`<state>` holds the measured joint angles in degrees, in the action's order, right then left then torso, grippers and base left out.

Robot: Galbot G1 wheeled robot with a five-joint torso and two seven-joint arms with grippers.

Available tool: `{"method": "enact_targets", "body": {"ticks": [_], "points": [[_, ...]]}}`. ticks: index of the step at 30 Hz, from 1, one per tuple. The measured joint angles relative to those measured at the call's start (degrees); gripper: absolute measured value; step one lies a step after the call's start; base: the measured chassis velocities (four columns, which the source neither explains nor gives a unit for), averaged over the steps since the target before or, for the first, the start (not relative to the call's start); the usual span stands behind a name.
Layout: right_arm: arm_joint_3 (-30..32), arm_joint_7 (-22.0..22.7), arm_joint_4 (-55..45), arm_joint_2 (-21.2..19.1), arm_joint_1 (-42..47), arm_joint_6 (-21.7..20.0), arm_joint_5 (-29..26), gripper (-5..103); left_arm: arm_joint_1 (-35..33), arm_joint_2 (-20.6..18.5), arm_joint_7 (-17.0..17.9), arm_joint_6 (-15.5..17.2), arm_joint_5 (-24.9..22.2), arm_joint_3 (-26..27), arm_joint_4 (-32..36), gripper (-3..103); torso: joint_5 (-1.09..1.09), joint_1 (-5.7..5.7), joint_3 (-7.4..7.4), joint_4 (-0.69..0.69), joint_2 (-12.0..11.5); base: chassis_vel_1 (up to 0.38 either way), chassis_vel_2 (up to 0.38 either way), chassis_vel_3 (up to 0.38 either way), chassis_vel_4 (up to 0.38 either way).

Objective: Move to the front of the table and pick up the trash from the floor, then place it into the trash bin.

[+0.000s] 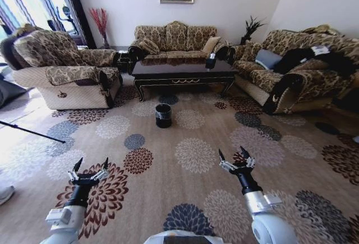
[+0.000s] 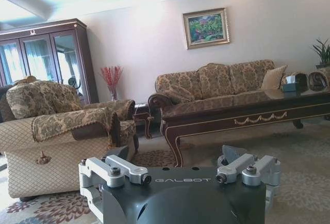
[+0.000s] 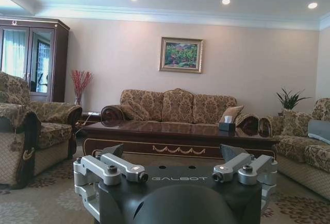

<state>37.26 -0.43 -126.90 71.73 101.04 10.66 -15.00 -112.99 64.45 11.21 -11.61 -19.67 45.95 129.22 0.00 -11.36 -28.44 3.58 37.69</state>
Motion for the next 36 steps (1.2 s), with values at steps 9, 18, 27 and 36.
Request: {"method": "enact_targets", "body": {"ticks": [9,18,27,36], "points": [[0.0,0.0,0.0,0.0,0.0,0.0,0.0,100,0.0,0.0,0.0,0.0,0.0,0.0,0.0,100,0.00,-0.85,-1.14,0.00,2.0,0.000,0.000,0.000,0.000],[0.0,0.0,0.0,0.0,0.0,0.0,0.0,100,0.0,0.0,0.0,0.0,0.0,0.0,0.0,100,0.00,-1.86,-2.50,0.00,4.4,0.000,0.000,0.000,0.000],[0.0,0.0,0.0,0.0,0.0,0.0,0.0,100,0.0,0.0,0.0,0.0,0.0,0.0,0.0,100,0.00,-2.74,-3.70,0.00,6.4,0.000,0.000,0.000,0.000],[0.0,0.0,0.0,0.0,0.0,0.0,0.0,100,0.0,0.0,0.0,0.0,0.0,0.0,0.0,100,0.00,-3.75,-5.17,0.00,8.9,0.000,0.000,0.000,0.000]]}}
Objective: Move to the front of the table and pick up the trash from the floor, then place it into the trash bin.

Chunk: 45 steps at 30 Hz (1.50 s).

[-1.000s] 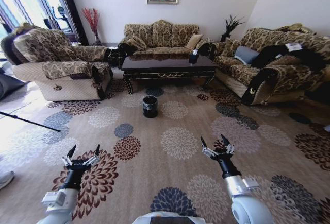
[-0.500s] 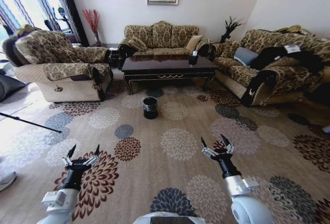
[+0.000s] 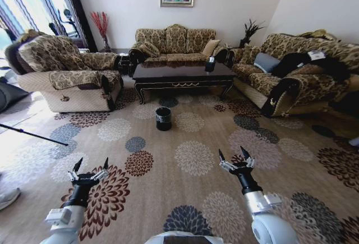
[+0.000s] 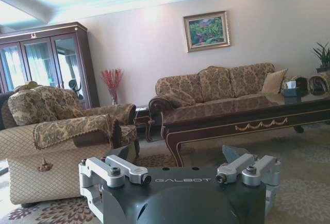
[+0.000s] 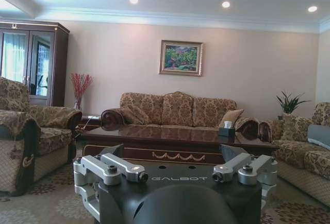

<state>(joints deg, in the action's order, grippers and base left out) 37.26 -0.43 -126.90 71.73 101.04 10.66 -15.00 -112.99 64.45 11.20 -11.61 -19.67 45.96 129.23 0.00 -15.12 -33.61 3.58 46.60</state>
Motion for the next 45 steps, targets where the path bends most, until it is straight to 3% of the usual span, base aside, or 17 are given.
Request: {"method": "enact_targets", "body": {"ticks": [45], "points": [[0.0,0.0,0.0,0.0,0.0,0.0,0.0,100,0.0,0.0,0.0,0.0,0.0,0.0,0.0,100,0.00,-5.24,-6.65,0.00,11.9,0.000,0.000,0.000,0.000]]}}
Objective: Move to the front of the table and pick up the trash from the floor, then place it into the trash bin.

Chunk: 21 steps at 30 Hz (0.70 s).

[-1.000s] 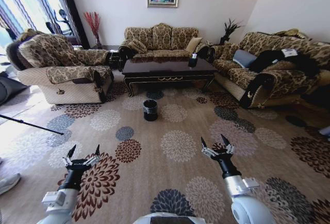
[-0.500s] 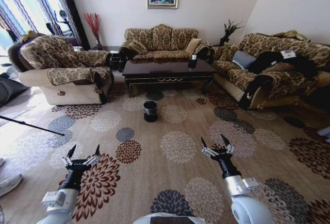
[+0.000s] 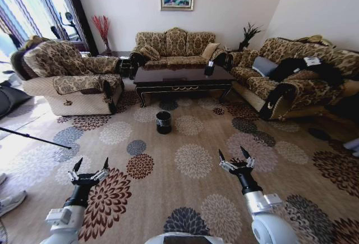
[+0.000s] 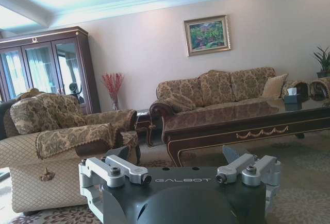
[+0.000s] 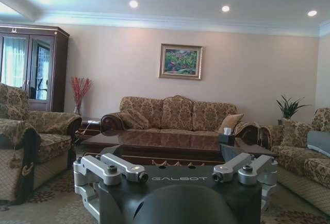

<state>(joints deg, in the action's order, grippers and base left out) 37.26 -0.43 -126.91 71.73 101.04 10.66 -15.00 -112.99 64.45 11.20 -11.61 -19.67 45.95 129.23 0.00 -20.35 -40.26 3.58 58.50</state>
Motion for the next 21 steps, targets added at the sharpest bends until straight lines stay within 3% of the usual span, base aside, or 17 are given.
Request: {"method": "enact_targets", "body": {"ticks": [21], "points": [[0.0,0.0,0.0,0.0,0.0,0.0,0.0,100,0.0,0.0,0.0,0.0,0.0,0.0,0.0,100,0.00,-2.55,-3.27,0.00,5.8,0.000,0.000,0.000,0.000]]}}
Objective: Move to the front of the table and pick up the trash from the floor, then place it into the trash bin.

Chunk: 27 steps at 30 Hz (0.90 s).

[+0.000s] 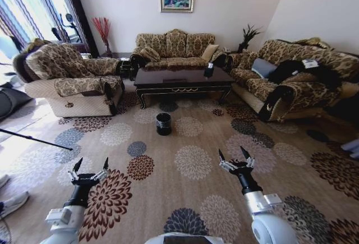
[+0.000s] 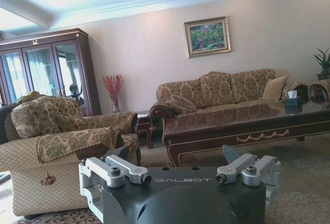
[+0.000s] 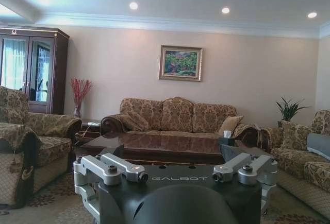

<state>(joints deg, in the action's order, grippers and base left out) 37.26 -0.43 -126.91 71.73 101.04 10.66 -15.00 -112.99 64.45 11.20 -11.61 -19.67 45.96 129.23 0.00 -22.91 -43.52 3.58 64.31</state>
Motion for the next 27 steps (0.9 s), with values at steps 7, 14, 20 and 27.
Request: {"method": "enact_targets", "body": {"ticks": [7,14,20,27], "points": [[0.0,0.0,0.0,0.0,0.0,0.0,0.0,100,0.0,0.0,0.0,0.0,0.0,0.0,0.0,100,0.00,-0.89,-1.12,0.00,2.0,0.000,0.000,0.000,0.000],[0.0,0.0,0.0,0.0,0.0,0.0,0.0,100,0.0,0.0,0.0,0.0,0.0,0.0,0.0,100,0.00,-1.86,-2.26,0.00,4.1,0.000,0.000,0.000,0.000],[0.0,0.0,0.0,0.0,0.0,0.0,0.0,100,0.0,0.0,0.0,0.0,0.0,0.0,0.0,100,0.00,-2.11,-2.54,0.00,4.6,0.000,0.000,0.000,0.000],[0.0,0.0,0.0,0.0,0.0,0.0,0.0,100,0.0,0.0,0.0,0.0,0.0,0.0,0.0,100,0.00,-2.08,-2.49,0.00,4.5,0.000,0.000,0.000,0.000]]}}
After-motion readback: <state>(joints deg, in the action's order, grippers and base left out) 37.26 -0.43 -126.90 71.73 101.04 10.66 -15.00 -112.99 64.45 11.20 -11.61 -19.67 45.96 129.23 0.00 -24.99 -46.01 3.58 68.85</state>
